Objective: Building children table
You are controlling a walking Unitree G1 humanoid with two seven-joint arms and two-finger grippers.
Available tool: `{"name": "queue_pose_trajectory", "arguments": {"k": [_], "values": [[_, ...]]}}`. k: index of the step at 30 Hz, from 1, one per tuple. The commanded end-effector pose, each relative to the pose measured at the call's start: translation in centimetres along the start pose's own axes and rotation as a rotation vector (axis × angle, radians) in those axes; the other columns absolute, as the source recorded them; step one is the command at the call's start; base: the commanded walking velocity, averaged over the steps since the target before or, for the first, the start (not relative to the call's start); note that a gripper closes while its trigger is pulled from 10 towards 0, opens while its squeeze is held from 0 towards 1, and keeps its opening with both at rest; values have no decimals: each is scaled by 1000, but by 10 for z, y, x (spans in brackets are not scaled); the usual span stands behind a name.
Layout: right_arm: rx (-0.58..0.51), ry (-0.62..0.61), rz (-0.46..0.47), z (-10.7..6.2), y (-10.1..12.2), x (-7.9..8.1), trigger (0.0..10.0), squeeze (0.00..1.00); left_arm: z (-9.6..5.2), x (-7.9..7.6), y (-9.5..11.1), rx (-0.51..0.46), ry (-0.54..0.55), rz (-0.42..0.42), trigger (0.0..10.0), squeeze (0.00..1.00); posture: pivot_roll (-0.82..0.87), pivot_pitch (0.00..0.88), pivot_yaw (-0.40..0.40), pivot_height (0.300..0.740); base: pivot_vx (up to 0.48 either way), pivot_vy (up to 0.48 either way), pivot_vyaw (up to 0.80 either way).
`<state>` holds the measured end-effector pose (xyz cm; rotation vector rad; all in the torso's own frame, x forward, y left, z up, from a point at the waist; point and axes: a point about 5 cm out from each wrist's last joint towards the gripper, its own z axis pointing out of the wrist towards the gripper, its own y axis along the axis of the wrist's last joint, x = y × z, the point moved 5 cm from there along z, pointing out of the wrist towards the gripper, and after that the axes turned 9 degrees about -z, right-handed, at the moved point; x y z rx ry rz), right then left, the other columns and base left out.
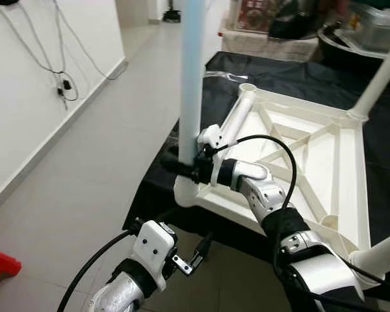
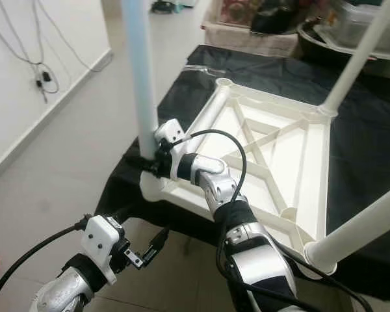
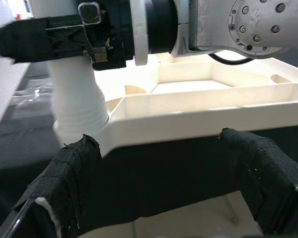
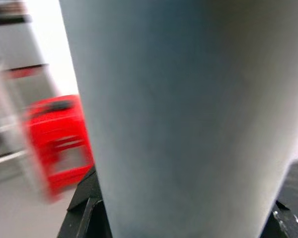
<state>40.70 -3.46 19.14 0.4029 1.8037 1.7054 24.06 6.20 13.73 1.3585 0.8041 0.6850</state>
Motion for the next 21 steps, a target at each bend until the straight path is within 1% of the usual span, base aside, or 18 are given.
{"name": "queue_pose_trajectory", "arguments": {"k": [1,2,3,4,6,8,10,11,13,16,17,20,21], "values": [[111,-353,51,-22,-24,-41,0,0,0,1,-3,8,6,1,10000,0,106,112,-62,740,0,0,0],[111,-353,51,-22,-24,-41,0,0,0,1,-3,8,6,1,10000,0,106,112,-62,740,0,0,0],[131,-471,60,-30,-29,-50,0,0,0,1,-3,8,6,1,10000,0,103,112,-59,740,0,0,0],[144,-626,79,-42,-34,-59,0,0,0,2,-3,8,5,2,10000,0,99,110,-59,740,0,0,0],[165,-875,51,-66,-38,-67,0,0,0,2,-4,9,3,3,10000,0,97,109,-55,740,0,0,0],[148,-1040,45,-82,-34,-65,0,0,1,2,-4,10,2,3,10000,0,97,108,-56,740,0,0,0],[137,-1156,90,-91,-33,-60,0,0,1,3,-4,11,3,4,10000,0,98,108,-58,740,0,0,0],[137,-1156,90,-91,-33,-60,0,0,1,3,-4,11,3,4,10000,0,98,108,-58,740,0,0,0],[134,-1260,117,-94,-33,-54,0,0,1,3,-4,12,3,4,10000,0,100,106,-59,740,0,0,0],[135,-1295,134,-94,-34,-51,0,0,1,3,-5,12,3,4,10000,0,102,105,-59,740,0,0,0],[148,-1333,159,-92,-37,-47,0,0,1,3,-5,12,3,4,10000,0,103,104,-60,740,0,0,0],[157,-1351,180,-88,-37,-42,0,0,1,2,-5,11,4,4,10000,0,105,102,-59,740,0,0,0],[167,-1347,199,-83,-38,-38,9333,0,0,2,-5,11,5,4,10000,0,105,101,-63,740,0,0,0]]}}
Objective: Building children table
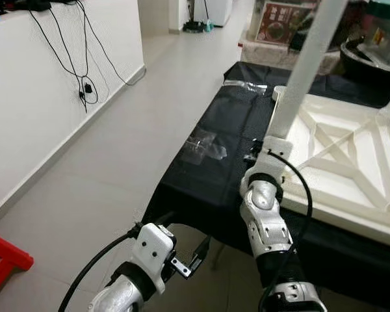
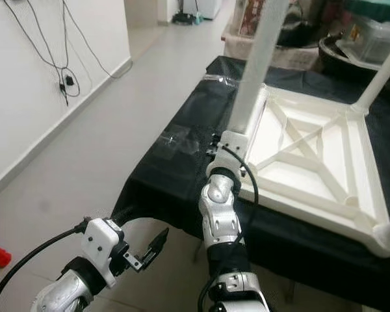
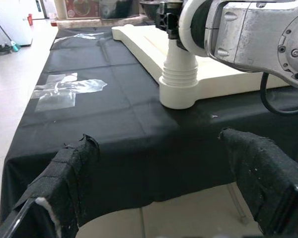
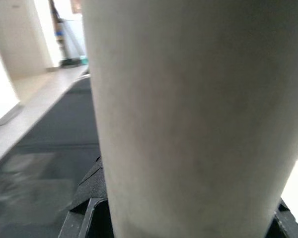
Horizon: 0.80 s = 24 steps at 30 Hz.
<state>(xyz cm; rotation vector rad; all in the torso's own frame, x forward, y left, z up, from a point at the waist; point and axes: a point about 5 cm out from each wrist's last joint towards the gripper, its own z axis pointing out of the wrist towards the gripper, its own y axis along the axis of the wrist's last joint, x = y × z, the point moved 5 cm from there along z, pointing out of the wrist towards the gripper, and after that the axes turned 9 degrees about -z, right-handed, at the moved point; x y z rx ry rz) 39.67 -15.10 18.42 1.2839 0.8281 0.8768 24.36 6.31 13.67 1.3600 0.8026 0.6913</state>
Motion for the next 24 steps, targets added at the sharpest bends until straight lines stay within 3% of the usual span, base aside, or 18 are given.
{"name": "queue_pose_trajectory", "arguments": {"k": [1,2,3,8,12,13,16,18,19,20,22,23,24], "values": [[122,32,51,-20,-20,26,10000,0,-1,-1,-5,12,2,-3,10000,0,102,101,-60,740,0,0,0],[123,64,49,-23,-20,31,10000,0,-2,-2,-5,12,2,-4,10000,0,102,101,-60,740,0,0,0],[104,100,54,-22,-17,32,10000,1000,-2,-2,-5,13,1,-6,10000,0,102,97,-64,740,0,0,0],[16,200,62,-13,-4,31,10000,1000,-2,-2,-6,14,-1,-9,10000,0,94,95,-60,740,0,0,0],[4,214,63,-12,-2,31,10000,1000,-2,-2,-6,15,-2,-9,10000,0,94,95,-60,740,0,0,0],[-6,235,76,-11,-1,32,10000,0,-2,-2,-6,15,-2,-10,10000,0,94,93,-59,740,0,0,0],[-23,276,78,-9,1,34,10000,0,-2,-2,-6,15,-2,-10,10000,0,94,91,-58,740,0,0,0],[-41,665,108,-6,3,53,10000,0,-1,-2,-6,13,-6,-10,10000,0,92,81,-58,740,0,0,0],[-41,665,108,-6,3,53,10000,0,-1,-2,-6,13,-6,-10,10000,0,92,81,-58,740,0,0,0],[-35,820,109,-8,2,57,10000,0,-1,-2,-6,12,-8,-9,10000,0,92,81,-58,740,0,0,0],[-35,820,109,-8,2,57,10000,0,-1,-2,-6,12,-8,-9,10000,0,92,81,-58,740,0,0,0],[-24,967,107,-11,2,61,10000,0,-1,-2,-6,12,-8,-9,10000,0,94,81,-57,740,0,0,0],[-24,967,107,-11,2,61,10000,0,-1,-2,-6,12,-8,-9,10000,0,94,81,-57,740,0,0,0]]}}
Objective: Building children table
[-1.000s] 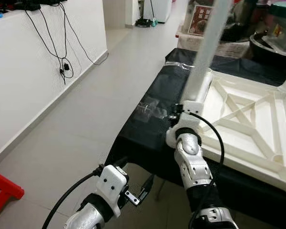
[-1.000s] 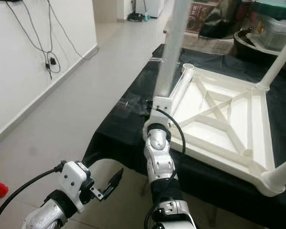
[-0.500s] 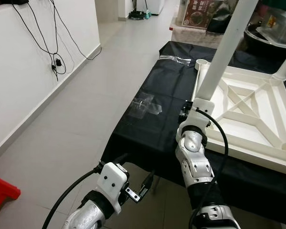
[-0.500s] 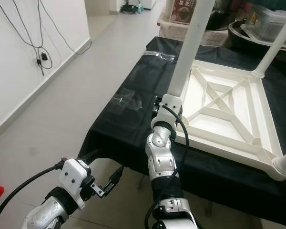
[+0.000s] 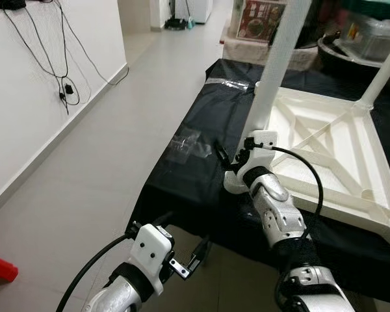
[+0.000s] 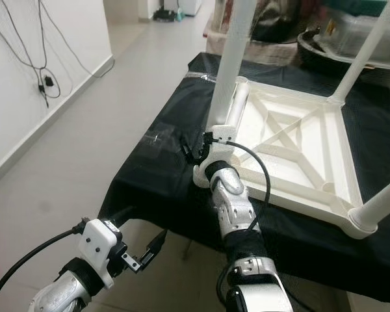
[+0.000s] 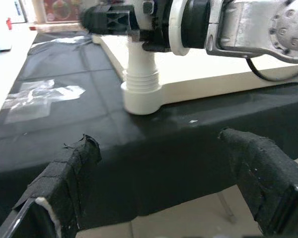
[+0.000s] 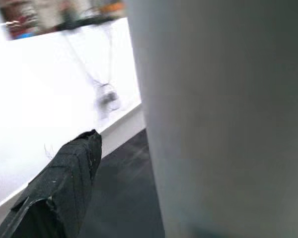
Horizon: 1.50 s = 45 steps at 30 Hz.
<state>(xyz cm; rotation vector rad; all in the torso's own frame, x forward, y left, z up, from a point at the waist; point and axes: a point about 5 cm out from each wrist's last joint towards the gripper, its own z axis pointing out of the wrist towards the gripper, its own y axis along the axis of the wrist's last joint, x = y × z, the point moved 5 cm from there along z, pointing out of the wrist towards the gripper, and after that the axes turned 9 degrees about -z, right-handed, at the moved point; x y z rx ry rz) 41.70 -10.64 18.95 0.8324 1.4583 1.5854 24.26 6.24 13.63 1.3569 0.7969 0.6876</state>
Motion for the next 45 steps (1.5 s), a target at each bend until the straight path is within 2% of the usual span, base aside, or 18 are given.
{"name": "queue_pose_trajectory", "arguments": {"k": [1,7,12,13,14,15,19,21,23,25,28,30,33,34,35,36,39,45], "values": [[20,163,32,4,-5,22,10000,0,0,-1,-6,16,-2,-8,10000,0,97,82,-55,740,0,0,0],[16,639,47,8,14,61,10000,0,-2,-1,-5,16,4,-9,10000,0,122,96,-64,740,0,0,0],[14,768,49,3,11,75,10000,0,-2,-1,-4,15,7,-9,10000,0,127,100,-67,740,0,0,0],[16,791,42,3,9,79,8275,0,-2,-1,-4,15,7,-9,10000,0,127,100,-67,740,0,0,0],[16,791,42,3,9,79,8275,0,-2,-1,-4,15,7,-9,10000,0,127,100,-67,740,0,0,0],[31,790,21,5,5,82,0,0,-2,-1,-4,16,7,-9,10000,0,130,103,-68,740,0,0,0],[48,745,-17,9,-1,83,0,0,-2,-1,-4,15,9,-8,10000,0,128,103,-68,740,0,0,0],[35,691,-62,13,-3,79,0,0,-2,-1,-4,15,11,-8,10000,0,125,102,-68,740,0,0,0],[46,468,-56,23,-5,59,0,0,-1,0,-5,15,10,-9,10000,0,109,99,-64,740,0,0,0],[46,468,-56,23,-5,59,0,0,-1,0,-5,15,10,-9,10000,0,109,99,-64,740,0,0,0],[62,162,-48,24,-12,28,0,0,0,0,-5,15,7,-9,10000,0,105,98,-63,740,0,0,0],[62,110,-49,23,-14,23,0,0,0,1,-5,15,6,-9,10000,0,105,98,-63,740,0,0,0],[124,-374,-55,-3,-32,-25,0,0,1,1,-6,15,4,-6,10000,0,95,95,-56,740,0,0,0],[124,-374,-55,-3,-32,-25,0,0,1,1,-6,15,4,-6,10000,0,95,95,-56,740,0,0,0],[141,-525,-65,-19,-36,-37,0,0,1,1,-6,15,3,-6,10000,0,96,93,-56,740,0,0,0],[141,-525,-65,-19,-36,-37,0,0,1,1,-6,15,3,-6,10000,0,96,93,-56,740,0,0,0],[153,-822,-37,-52,-38,-46,0,0,2,2,-6,16,4,-3,10000,0,95,93,-56,740,0,0,0],[139,-967,59,-56,-37,-28,0,0,1,3,-5,15,6,-1,10000,0,101,94,-58,740,0,0,0]]}}
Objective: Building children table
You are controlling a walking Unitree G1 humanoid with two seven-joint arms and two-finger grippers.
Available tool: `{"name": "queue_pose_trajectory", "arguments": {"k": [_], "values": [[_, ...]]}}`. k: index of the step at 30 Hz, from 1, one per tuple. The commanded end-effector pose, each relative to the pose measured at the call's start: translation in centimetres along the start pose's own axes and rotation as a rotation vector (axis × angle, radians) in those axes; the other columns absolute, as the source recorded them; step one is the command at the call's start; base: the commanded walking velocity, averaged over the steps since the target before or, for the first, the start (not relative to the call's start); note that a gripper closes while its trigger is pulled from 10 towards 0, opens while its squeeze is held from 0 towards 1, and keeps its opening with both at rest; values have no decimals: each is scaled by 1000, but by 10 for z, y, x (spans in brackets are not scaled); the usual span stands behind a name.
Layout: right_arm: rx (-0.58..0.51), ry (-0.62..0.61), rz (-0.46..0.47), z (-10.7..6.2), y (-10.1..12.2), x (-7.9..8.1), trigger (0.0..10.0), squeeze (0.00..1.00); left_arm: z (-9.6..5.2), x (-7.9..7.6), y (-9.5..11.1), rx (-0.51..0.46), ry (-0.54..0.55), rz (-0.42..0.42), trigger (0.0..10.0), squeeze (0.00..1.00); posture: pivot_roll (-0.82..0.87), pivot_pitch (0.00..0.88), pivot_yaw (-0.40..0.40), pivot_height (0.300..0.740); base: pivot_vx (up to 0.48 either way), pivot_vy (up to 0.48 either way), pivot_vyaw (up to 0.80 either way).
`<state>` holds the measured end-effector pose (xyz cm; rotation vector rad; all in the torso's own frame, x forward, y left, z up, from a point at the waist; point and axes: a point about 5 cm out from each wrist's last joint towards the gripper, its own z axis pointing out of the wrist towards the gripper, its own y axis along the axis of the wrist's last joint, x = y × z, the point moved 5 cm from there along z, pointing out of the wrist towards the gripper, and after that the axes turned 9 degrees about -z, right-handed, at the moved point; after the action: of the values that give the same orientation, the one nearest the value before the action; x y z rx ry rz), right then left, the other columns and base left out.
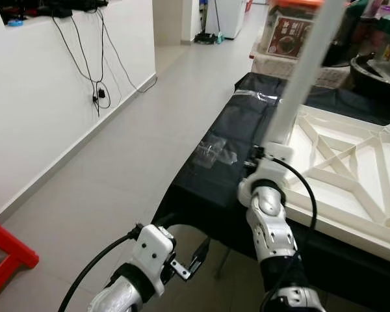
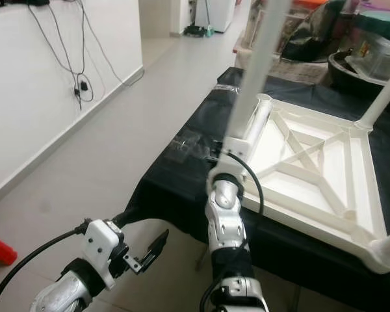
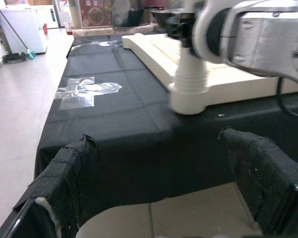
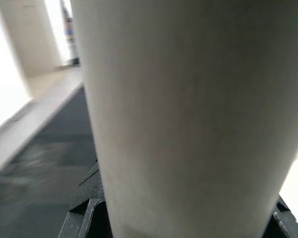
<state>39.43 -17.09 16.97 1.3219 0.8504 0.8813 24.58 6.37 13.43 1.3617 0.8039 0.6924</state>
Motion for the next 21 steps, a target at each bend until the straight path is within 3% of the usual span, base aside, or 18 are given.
{"name": "queue_pose_trajectory", "arguments": {"k": [1,4,5,6,7,9,10,14,15,16,17,18,19,20,21], "values": [[100,-43,71,-16,-21,9,0,0,0,-1,-4,9,-1,-3,10000,0,101,94,-58,740,0,0,0],[105,-30,82,-16,-21,15,0,0,0,0,-4,9,0,-2,10000,0,101,94,-58,740,0,0,0],[111,-25,91,-16,-20,19,2588,0,0,0,-4,9,1,-2,10000,0,103,95,-60,740,0,0,0],[111,-25,91,-16,-20,19,2588,0,0,0,-4,9,1,-2,10000,0,103,95,-60,740,0,0,0],[105,2,75,-16,-19,24,10000,0,-1,0,-4,10,2,-3,10000,0,100,95,-59,740,0,0,0],[105,2,75,-16,-19,24,10000,0,-1,0,-4,10,2,-3,10000,0,100,95,-59,740,0,0,0],[87,35,68,-17,-14,29,10000,1000,0,0,-4,10,3,-4,10000,0,101,95,-61,740,0,0,0],[59,99,53,-17,-8,34,10000,1000,-1,0,-4,11,3,-6,10000,0,97,93,-61,740,0,0,0],[13,202,89,-17,0,40,10000,0,-1,-1,-4,10,2,-8,10000,0,96,93,-59,740,0,0,0],[-21,320,116,-18,5,50,10000,0,0,-1,-4,10,1,-8,10000,0,93,90,-56,740,0,0,0],[-21,320,116,-18,5,50,10000,0,0,-1,-4,10,1,-8,10000,0,93,90,-56,740,0,0,0],[-43,402,134,-20,8,56,10000,0,0,-1,-4,9,0,-9,10000,0,93,90,-56,740,0,0,0],[-57,529,150,-23,9,66,10000,0,0,-1,-4,8,-1,-9,10000,0,91,88,-55,740,0,0,0],[-57,529,150,-23,9,66,10000,0,0,-1,-4,8,-1,-9,10000,0,91,88,-55,740,0,0,0],[-88,670,143,-27,11,72,10000,0,0,-2,-4,6,-3,-9,10000,0,91,85,-54,740,0,0,0]]}}
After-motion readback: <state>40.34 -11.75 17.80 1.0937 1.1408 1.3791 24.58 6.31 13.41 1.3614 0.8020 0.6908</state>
